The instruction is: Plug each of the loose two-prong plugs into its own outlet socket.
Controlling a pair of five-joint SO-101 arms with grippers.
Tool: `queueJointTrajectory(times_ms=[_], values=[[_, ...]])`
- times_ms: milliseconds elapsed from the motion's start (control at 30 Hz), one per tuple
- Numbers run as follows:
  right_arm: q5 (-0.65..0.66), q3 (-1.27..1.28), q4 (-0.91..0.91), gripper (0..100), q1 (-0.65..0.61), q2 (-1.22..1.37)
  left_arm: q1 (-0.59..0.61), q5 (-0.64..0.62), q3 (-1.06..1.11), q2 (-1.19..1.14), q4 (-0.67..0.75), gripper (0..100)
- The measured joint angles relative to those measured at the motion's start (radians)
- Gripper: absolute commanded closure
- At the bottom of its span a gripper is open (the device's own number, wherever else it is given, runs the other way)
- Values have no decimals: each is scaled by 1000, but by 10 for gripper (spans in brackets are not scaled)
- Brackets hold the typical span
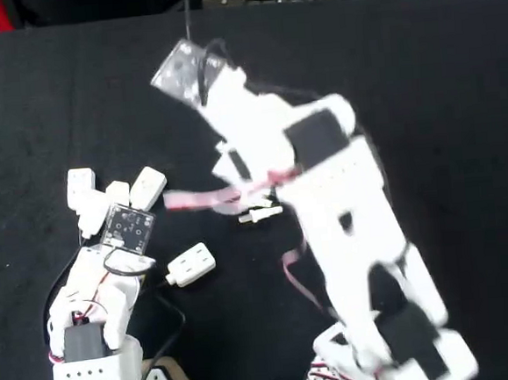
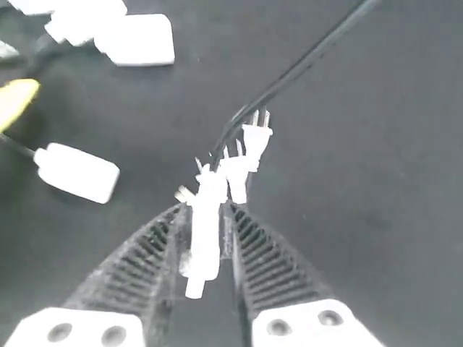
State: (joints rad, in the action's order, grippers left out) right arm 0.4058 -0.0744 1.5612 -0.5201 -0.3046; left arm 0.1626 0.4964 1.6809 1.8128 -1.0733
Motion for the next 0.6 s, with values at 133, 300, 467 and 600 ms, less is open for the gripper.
queueJointTrajectory(times_ms=[133, 300, 467, 600], values=[[-66, 379, -270, 987, -58, -272, 0, -80, -6, 0, 12, 880], [-170, 890, -703, 987, -66, -601, 0, -140, -6, 0, 64, 879], [-471, 1252, -1126, 987, -69, -718, -41, -186, -6, 0, 89, 877], [-646, 1366, -1375, 986, -69, -715, -115, -189, -6, 0, 89, 813]])
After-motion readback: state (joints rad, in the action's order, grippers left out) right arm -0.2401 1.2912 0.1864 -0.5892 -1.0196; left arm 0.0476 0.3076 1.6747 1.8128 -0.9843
